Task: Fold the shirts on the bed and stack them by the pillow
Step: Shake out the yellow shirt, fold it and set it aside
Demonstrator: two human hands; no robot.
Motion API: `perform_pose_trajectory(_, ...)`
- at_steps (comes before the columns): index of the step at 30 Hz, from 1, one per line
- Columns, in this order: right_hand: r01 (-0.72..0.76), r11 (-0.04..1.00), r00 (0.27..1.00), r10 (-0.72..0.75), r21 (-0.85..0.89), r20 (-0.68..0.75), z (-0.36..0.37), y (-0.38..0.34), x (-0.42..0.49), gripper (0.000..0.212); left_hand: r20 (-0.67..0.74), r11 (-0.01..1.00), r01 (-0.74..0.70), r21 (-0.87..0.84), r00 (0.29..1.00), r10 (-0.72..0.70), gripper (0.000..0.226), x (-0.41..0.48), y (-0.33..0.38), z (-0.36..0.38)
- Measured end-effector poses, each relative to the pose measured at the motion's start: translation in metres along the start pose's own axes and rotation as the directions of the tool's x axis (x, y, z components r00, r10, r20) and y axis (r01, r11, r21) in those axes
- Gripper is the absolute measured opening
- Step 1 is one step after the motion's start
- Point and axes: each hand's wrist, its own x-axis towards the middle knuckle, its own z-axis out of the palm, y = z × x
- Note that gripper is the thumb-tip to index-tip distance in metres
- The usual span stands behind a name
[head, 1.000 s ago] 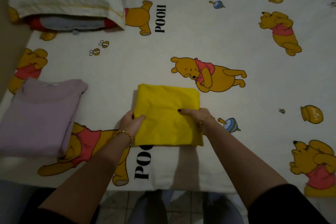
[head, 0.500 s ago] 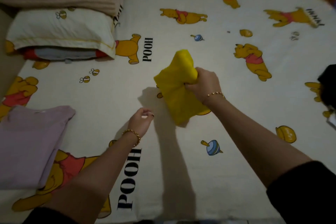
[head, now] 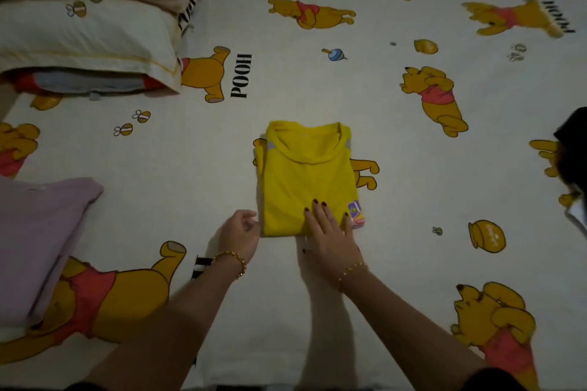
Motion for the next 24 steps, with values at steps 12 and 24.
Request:
perform_pose_trajectory(12,-0.512,0.291,0.699,0.688,0.808,0.194,-0.043,0.065,0.038,0.020,-0.151,0.994,0.047,-0.099,0.987,-0.061,0.025,0.010,0.035,0.036)
perform_pose_trajectory(24,-0.568,-0.006,0.784,0.300,0.823,0.543,-0.032,0.079,-0.037,0.044,0.062,0.998,0.018,-0.061,0.998,-0.015,0.037,-0.039,-0.031,0.009)
